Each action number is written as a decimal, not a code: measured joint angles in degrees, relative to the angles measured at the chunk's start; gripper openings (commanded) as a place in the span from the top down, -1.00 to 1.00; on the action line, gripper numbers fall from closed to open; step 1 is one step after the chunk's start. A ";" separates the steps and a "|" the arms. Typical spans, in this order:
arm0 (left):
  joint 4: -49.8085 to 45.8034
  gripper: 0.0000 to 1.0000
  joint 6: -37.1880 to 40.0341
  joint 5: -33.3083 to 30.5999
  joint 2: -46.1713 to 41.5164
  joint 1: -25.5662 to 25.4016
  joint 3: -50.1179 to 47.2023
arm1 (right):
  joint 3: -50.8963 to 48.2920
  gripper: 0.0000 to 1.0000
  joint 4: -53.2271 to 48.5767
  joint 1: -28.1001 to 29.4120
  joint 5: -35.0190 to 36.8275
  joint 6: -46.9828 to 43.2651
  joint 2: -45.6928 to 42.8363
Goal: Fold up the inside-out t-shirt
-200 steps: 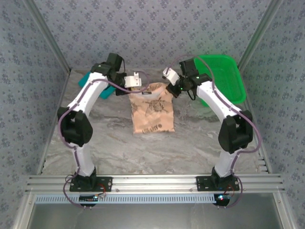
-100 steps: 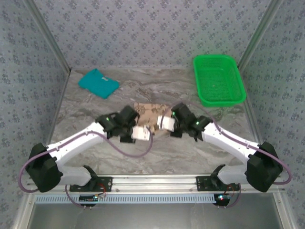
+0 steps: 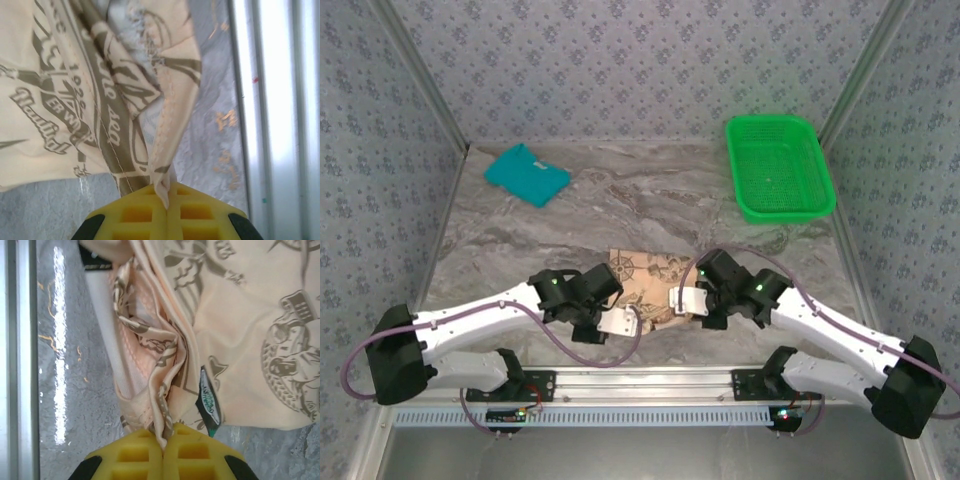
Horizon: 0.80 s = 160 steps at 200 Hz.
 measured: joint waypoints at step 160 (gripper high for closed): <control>-8.41 1.00 19.19 11.78 29.75 26.08 29.29 | 18.45 1.00 0.20 -25.59 -17.53 6.08 27.56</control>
